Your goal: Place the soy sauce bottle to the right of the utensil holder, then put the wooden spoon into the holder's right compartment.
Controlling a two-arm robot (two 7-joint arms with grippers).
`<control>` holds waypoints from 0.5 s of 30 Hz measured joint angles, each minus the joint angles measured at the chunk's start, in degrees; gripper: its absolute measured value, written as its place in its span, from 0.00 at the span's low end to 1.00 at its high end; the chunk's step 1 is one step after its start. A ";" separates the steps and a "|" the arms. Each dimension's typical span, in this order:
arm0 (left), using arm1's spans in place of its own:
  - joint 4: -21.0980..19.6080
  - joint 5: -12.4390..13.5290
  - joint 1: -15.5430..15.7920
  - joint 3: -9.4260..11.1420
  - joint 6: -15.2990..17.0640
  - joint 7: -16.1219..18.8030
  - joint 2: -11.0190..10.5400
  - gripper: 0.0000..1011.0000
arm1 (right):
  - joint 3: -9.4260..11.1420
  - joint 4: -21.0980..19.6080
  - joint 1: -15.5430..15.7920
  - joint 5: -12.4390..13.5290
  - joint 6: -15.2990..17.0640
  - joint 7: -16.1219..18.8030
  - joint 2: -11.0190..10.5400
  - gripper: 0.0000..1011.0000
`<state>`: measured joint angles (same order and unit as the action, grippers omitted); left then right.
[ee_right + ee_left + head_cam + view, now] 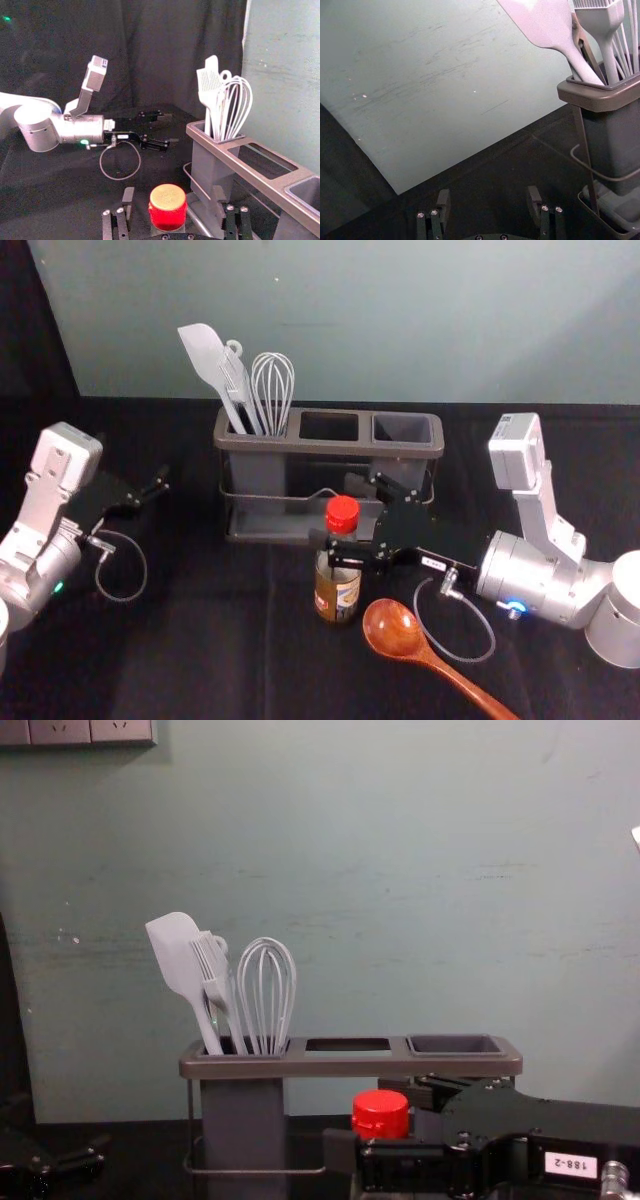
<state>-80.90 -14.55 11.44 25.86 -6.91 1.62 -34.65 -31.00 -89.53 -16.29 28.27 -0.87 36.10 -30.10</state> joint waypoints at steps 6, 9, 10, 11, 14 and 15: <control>0.00 0.00 0.00 0.00 0.00 0.00 0.00 0.99 | 0.04 -0.07 0.03 0.02 0.04 0.01 -0.03 0.85; 0.00 0.00 -0.01 0.00 0.00 0.00 0.00 0.99 | 0.06 -0.08 0.05 0.03 0.06 0.02 -0.05 0.77; 0.00 0.00 0.00 0.00 0.00 0.00 0.00 0.99 | 0.07 -0.09 0.05 0.04 0.07 0.03 -0.06 0.71; 0.00 0.00 0.00 0.00 0.00 0.00 0.00 0.99 | 0.07 -0.09 0.05 0.04 0.07 0.03 -0.06 0.71; 0.00 0.00 0.00 0.00 0.00 0.00 0.00 0.99 | 0.08 -0.11 0.07 0.05 0.08 0.03 -0.07 0.64; 0.00 0.00 0.00 0.00 0.00 0.00 0.00 0.99 | 0.09 -0.12 0.08 0.05 0.09 0.04 -0.07 0.58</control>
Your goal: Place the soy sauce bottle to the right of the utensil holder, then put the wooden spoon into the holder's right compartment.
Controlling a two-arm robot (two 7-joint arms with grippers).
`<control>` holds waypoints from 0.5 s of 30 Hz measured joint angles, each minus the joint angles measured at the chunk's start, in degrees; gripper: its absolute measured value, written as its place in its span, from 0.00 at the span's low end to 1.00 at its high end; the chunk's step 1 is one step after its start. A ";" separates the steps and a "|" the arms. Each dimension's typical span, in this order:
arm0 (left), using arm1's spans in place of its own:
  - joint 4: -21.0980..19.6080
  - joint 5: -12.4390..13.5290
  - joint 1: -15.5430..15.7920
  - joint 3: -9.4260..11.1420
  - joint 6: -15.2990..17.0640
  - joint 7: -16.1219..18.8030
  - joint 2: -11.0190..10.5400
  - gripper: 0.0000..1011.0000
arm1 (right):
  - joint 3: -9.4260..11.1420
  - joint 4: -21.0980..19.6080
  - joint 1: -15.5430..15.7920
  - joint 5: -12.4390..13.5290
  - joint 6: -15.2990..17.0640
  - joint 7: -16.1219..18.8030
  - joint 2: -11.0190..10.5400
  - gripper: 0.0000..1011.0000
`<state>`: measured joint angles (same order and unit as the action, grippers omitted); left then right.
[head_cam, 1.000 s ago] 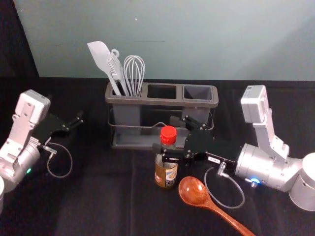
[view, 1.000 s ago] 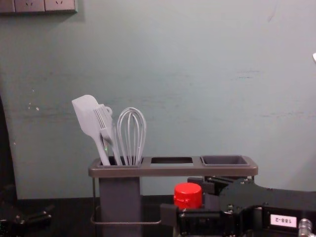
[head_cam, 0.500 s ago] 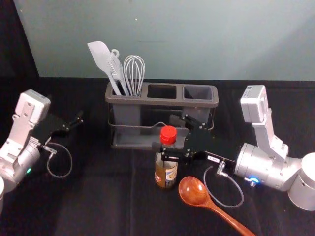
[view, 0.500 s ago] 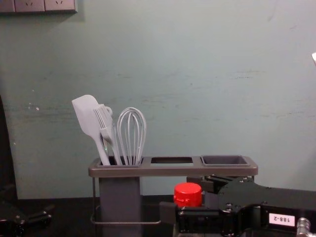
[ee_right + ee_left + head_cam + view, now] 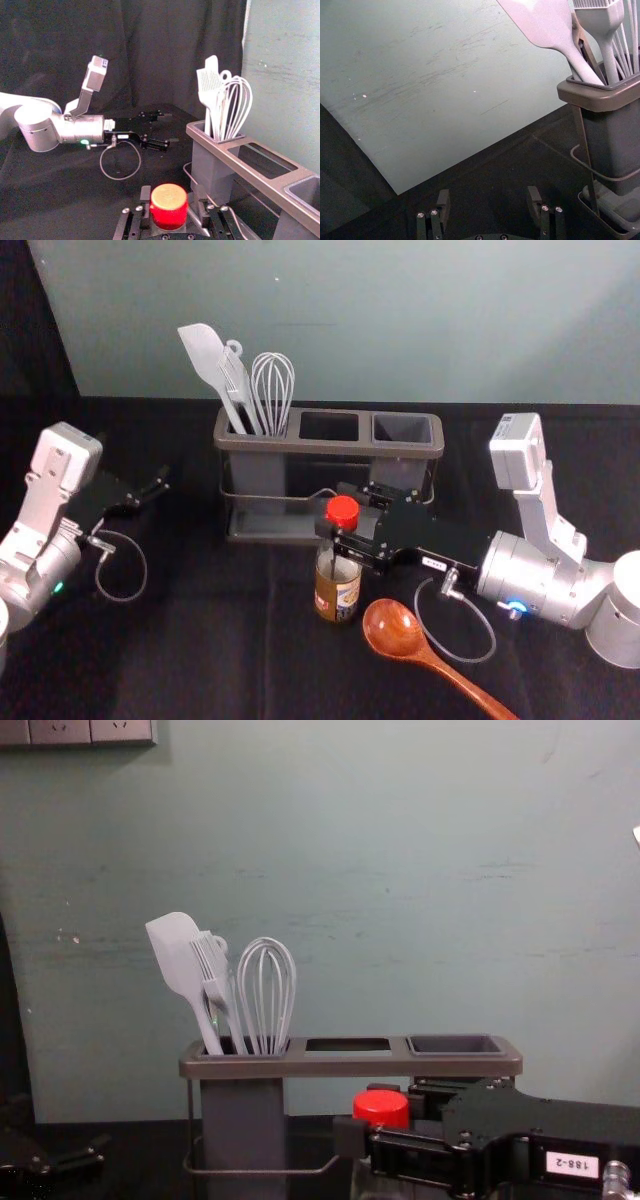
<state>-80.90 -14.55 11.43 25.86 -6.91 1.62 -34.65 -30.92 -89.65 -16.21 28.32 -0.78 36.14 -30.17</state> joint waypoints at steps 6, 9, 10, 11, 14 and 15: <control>0.00 0.00 0.00 0.00 0.00 0.00 0.00 0.99 | 0.00 -0.02 0.00 0.02 0.02 0.00 -0.02 0.42; 0.00 0.00 0.00 0.00 0.00 0.00 0.00 0.99 | 0.00 -0.04 0.01 0.04 0.02 0.01 -0.04 0.39; 0.00 0.00 0.00 0.00 0.00 0.00 0.00 0.99 | 0.00 -0.04 0.00 0.04 0.02 0.01 -0.04 0.39; 0.00 0.00 0.00 0.00 0.00 0.00 0.00 0.99 | 0.00 -0.04 0.01 0.04 0.02 0.01 -0.05 0.39; 0.00 0.00 0.00 0.00 0.00 0.00 0.00 0.99 | 0.11 -0.36 0.15 0.05 -0.35 0.01 -0.21 0.39; 0.00 0.00 0.00 0.00 0.00 0.00 0.00 0.99 | 0.17 -0.55 0.21 0.08 -0.44 0.02 -0.27 0.39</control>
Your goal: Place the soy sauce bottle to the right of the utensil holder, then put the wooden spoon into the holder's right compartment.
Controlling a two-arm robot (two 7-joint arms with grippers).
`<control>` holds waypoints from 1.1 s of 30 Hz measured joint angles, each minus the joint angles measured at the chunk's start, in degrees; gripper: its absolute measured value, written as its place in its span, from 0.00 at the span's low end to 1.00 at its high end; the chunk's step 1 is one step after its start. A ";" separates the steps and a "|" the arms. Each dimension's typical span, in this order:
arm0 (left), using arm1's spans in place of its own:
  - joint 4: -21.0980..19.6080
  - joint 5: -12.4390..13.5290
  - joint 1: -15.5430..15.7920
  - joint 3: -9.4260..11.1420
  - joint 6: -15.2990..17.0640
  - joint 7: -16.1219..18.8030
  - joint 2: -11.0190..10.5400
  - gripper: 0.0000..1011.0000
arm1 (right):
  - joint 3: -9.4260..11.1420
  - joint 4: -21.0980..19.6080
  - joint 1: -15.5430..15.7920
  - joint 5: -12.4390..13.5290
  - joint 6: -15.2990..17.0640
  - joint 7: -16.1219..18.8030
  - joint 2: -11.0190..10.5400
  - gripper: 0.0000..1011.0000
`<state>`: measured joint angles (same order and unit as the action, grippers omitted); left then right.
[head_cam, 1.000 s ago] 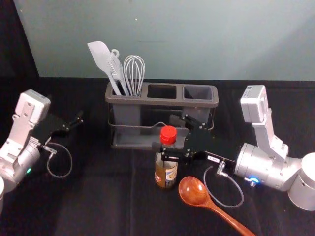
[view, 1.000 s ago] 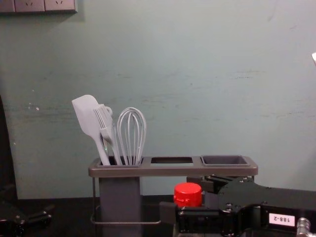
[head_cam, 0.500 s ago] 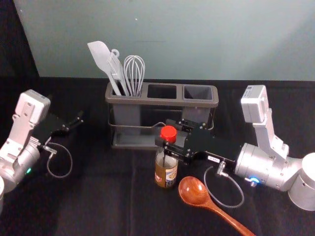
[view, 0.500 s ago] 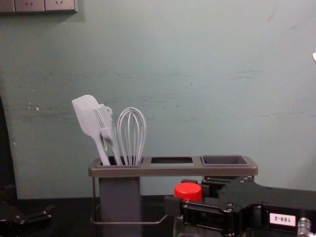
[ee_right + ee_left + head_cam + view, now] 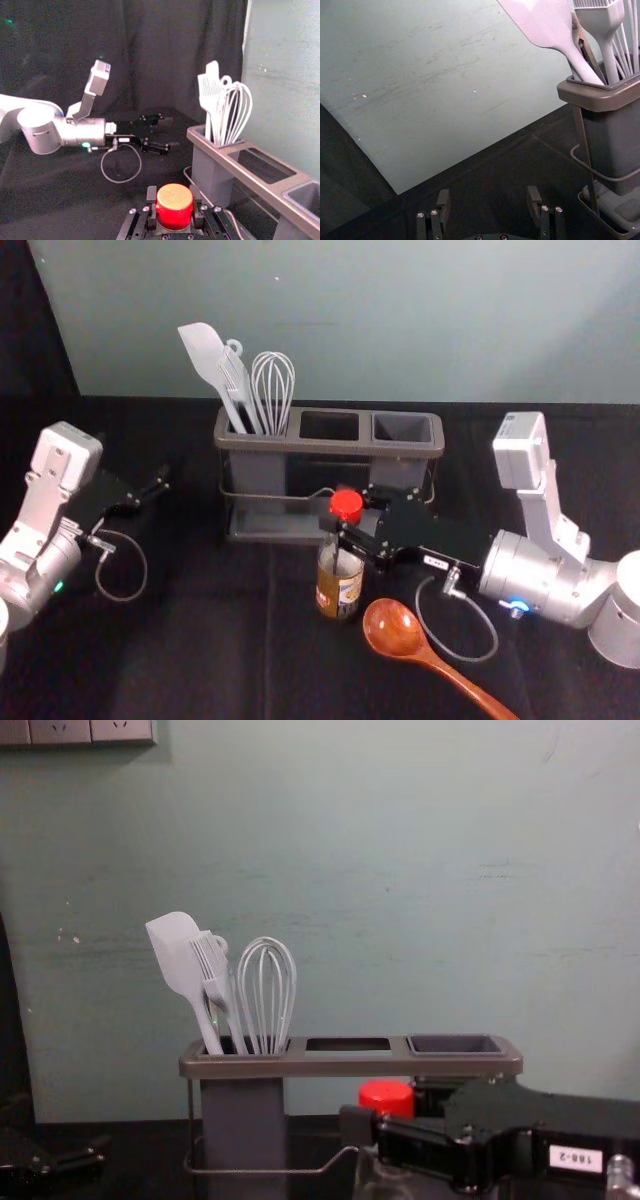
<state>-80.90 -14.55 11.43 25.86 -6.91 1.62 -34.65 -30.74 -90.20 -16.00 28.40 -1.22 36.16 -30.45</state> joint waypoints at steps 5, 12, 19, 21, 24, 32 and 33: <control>0.00 0.00 0.00 0.00 0.00 0.00 0.00 0.99 | 0.81 -2.12 0.45 0.37 -0.27 -0.08 -0.60 0.39; 0.00 0.00 0.00 0.00 0.00 0.00 0.00 0.99 | 2.19 -5.94 0.54 1.21 0.49 -0.93 -1.75 0.39; 0.00 0.00 0.00 0.00 0.00 0.00 0.00 0.99 | 4.61 -10.52 -0.65 3.17 3.20 -2.05 -3.72 0.39; 0.00 0.00 0.00 0.00 0.00 0.00 0.00 0.99 | 5.25 -11.50 -0.96 3.79 3.82 -2.31 -4.21 0.39; 0.00 0.00 0.00 0.00 0.00 0.00 0.00 0.99 | 6.28 -13.11 -1.43 4.95 4.92 -2.79 -5.10 0.39; 0.00 0.00 0.00 0.00 0.00 0.00 0.00 0.99 | 8.88 -16.33 -1.65 8.77 8.05 -4.29 -8.04 0.39; 0.00 0.00 0.00 0.00 0.00 0.00 0.00 0.99 | 9.21 -16.50 -1.54 9.16 8.18 -4.45 -8.37 0.39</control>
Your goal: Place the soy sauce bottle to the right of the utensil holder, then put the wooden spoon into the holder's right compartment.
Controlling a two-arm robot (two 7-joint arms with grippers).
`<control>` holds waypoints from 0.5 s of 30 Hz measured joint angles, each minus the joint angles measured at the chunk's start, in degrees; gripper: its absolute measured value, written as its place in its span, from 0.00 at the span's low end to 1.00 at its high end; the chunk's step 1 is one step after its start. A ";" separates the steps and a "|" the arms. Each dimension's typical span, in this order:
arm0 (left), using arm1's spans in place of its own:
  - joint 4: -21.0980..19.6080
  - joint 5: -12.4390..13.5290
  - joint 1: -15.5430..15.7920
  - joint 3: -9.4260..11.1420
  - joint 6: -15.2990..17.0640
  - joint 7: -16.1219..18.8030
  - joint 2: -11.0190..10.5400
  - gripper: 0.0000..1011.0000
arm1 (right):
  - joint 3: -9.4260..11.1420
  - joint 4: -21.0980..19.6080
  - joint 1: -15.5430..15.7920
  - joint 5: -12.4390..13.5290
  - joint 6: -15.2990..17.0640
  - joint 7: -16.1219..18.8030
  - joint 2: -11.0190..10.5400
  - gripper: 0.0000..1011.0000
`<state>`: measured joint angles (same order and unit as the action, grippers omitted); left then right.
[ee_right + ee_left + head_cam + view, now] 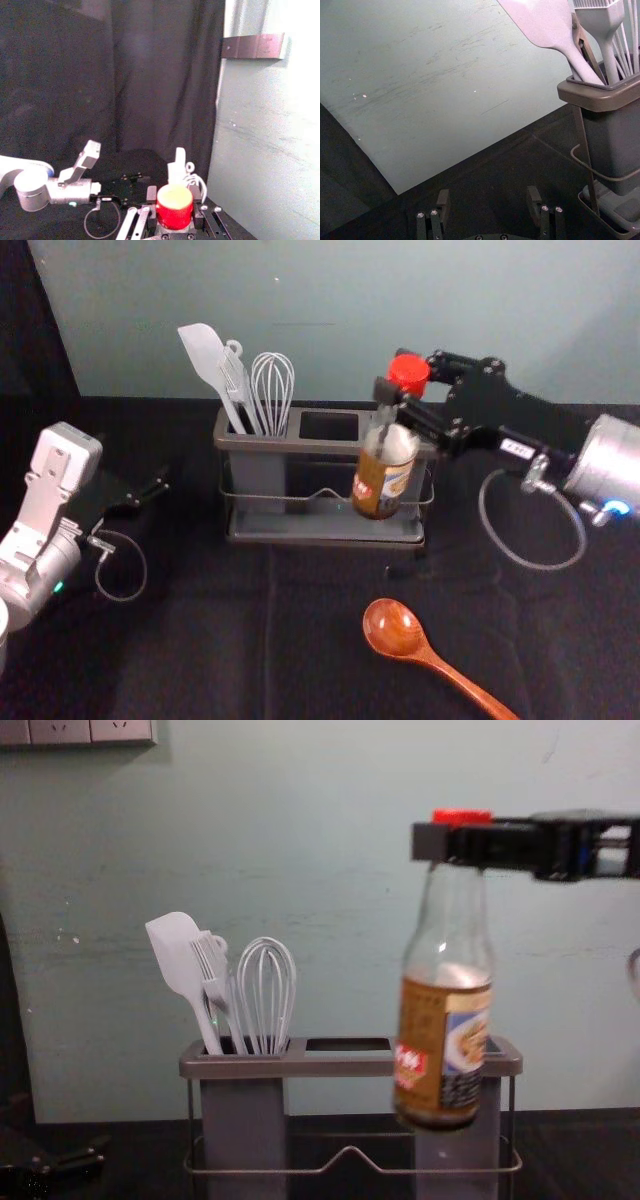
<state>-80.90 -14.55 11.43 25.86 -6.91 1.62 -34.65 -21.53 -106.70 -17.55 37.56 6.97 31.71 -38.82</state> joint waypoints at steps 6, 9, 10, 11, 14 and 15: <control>0.00 0.00 0.00 0.00 0.00 0.00 0.00 0.99 | 2.78 -1.39 1.40 2.56 0.69 -0.59 -3.21 0.39; 0.00 0.01 0.00 0.00 0.00 0.00 0.00 0.99 | 5.02 -2.34 3.43 4.03 0.68 -0.62 -6.23 0.39; 0.00 0.01 0.00 0.00 0.00 0.00 0.00 0.99 | 5.55 -2.50 4.02 4.32 0.43 -0.68 -6.79 0.39; 0.00 0.00 0.00 0.00 0.00 0.00 0.00 0.99 | 6.09 -2.61 4.68 4.57 0.19 -0.81 -7.34 0.39; 0.00 0.00 0.00 0.00 0.00 0.00 0.00 0.99 | 8.15 -2.69 7.20 5.28 -1.07 -1.22 -9.05 0.39; 0.00 0.00 0.00 0.00 0.00 0.00 0.00 0.99 | 8.59 -2.61 7.82 5.43 -1.40 -1.33 -9.36 0.39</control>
<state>-80.90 -14.55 11.43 25.86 -6.91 1.62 -34.65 -12.95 -109.31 -9.72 42.99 5.57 30.38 -48.18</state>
